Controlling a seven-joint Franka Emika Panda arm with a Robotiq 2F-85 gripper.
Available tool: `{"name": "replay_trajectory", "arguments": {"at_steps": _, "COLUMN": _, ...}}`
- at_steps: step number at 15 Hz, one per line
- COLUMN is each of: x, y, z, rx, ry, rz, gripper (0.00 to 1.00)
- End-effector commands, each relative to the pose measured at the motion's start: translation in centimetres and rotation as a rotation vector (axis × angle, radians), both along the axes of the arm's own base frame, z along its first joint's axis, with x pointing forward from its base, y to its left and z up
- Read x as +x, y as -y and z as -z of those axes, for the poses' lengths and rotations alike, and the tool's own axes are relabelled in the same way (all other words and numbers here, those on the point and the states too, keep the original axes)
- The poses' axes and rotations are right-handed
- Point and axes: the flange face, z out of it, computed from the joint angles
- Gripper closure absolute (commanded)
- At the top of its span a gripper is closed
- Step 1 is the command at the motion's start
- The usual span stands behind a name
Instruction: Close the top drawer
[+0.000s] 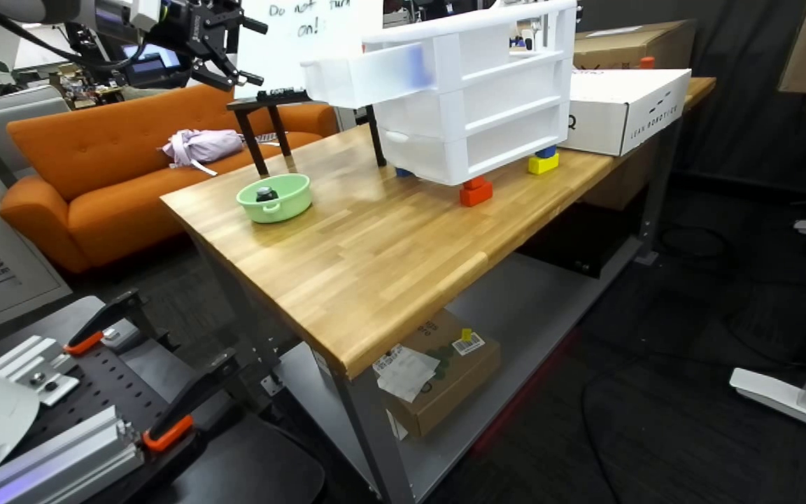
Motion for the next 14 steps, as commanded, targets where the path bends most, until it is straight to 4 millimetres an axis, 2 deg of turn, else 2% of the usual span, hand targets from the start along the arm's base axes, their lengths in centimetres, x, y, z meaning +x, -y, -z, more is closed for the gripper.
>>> {"name": "replay_trajectory", "arguments": {"at_steps": 1, "x": -1.3, "y": 1.3, "z": -0.6, "rx": -0.023, "ry": 0.052, "rz": 0.017, "gripper": 0.0}}
{"name": "replay_trajectory", "arguments": {"at_steps": 8, "x": -2.4, "y": 3.5, "z": -1.3, "rx": -0.051, "ry": 0.079, "rz": 0.054, "gripper": 0.0}}
{"name": "replay_trajectory", "arguments": {"at_steps": 14, "x": -1.0, "y": 5.8, "z": -1.5, "rx": -0.082, "ry": 0.097, "rz": 0.037, "gripper": 0.0}}
